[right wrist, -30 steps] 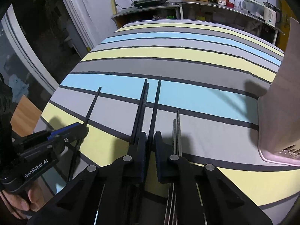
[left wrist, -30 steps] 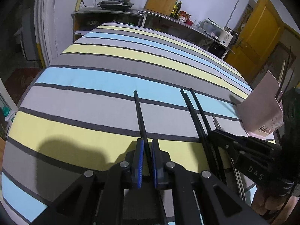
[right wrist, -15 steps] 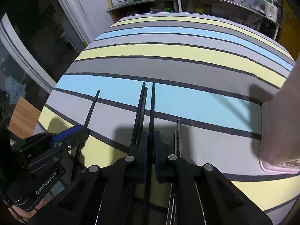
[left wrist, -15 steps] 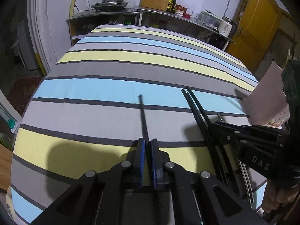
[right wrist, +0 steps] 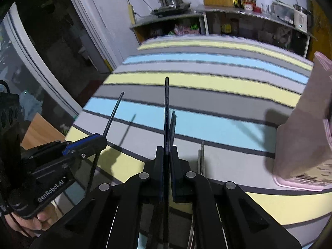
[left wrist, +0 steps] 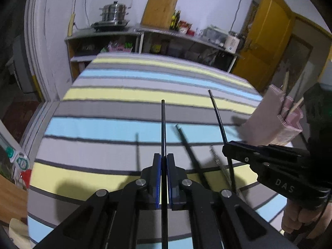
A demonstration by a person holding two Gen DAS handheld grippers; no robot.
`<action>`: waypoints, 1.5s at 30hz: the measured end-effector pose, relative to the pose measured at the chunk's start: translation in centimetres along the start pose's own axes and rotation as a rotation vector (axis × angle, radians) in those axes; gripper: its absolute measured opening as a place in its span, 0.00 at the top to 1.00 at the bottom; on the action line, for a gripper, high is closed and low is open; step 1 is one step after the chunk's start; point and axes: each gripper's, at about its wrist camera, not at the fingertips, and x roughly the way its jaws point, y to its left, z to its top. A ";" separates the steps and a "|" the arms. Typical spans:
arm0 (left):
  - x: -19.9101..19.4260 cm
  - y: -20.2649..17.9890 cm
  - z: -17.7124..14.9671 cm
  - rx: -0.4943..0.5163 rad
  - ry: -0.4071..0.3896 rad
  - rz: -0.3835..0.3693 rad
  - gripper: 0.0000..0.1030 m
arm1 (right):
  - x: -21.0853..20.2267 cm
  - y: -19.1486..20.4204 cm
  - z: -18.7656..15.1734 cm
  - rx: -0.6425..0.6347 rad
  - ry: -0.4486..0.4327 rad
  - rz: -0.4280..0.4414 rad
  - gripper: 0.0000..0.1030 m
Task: Organize utensils
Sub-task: 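Lift the black chopsticks with both tools and carry them over the pink caddy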
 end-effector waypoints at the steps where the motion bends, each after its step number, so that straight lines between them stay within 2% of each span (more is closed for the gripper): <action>1: -0.7 -0.3 0.3 0.004 -0.010 -0.009 0.96 | -0.6 0.1 0.1 0.001 -0.011 0.003 0.95; 9: -5.8 -1.8 1.7 0.027 -0.087 -0.078 0.96 | -6.4 0.3 0.4 0.000 -0.118 0.010 0.95; 16: -9.3 -3.4 2.7 0.044 -0.157 -0.115 0.95 | -9.7 0.2 0.1 0.012 -0.179 0.005 0.95; 27: -8.9 -3.7 2.5 0.013 -0.120 -0.143 0.95 | -11.2 -0.7 -0.5 0.025 -0.200 0.004 0.95; 37: -9.2 -4.0 2.9 0.025 -0.131 -0.162 0.95 | -12.0 -1.4 -0.4 0.039 -0.219 0.001 0.95; 45: -9.1 -6.4 4.2 0.049 -0.123 -0.200 0.95 | -14.6 -2.9 -0.3 0.053 -0.266 -0.030 0.95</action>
